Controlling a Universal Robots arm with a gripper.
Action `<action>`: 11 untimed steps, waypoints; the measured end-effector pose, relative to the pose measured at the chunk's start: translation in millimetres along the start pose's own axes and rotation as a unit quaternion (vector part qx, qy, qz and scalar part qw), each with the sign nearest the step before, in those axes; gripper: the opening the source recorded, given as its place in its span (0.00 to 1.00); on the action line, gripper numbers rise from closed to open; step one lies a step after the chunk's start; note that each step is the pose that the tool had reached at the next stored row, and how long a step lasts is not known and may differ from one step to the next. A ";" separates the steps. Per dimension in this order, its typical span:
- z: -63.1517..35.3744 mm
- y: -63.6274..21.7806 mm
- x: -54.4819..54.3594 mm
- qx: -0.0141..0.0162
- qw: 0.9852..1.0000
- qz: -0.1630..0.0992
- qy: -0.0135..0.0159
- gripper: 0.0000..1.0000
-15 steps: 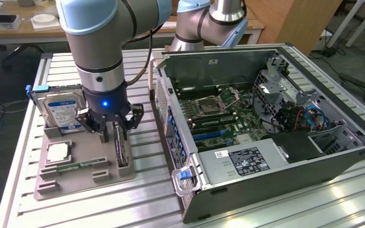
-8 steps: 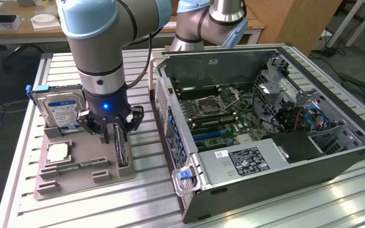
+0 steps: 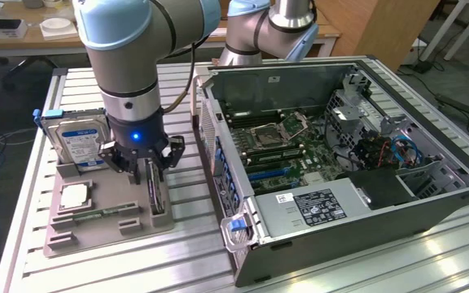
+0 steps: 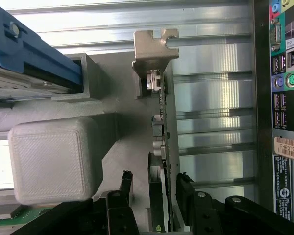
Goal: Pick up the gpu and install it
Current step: 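Pick up the gpu and move the gpu toward the slot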
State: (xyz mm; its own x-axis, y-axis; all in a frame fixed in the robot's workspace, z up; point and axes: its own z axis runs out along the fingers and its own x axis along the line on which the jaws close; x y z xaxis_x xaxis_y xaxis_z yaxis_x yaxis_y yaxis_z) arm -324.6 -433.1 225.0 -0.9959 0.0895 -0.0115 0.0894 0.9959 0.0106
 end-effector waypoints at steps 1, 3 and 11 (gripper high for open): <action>0.0 1.4 0.2 0.000 1.000 0.000 0.000 0.49; 0.1 3.1 0.3 0.000 1.000 0.000 0.000 0.49; 0.1 3.2 0.3 0.000 1.000 0.000 0.000 0.27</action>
State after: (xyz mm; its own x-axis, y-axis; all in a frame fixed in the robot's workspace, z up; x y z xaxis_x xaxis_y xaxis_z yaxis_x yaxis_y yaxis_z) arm -324.7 -429.8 224.9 -0.9959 0.0894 -0.0115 0.0893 0.9960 0.0098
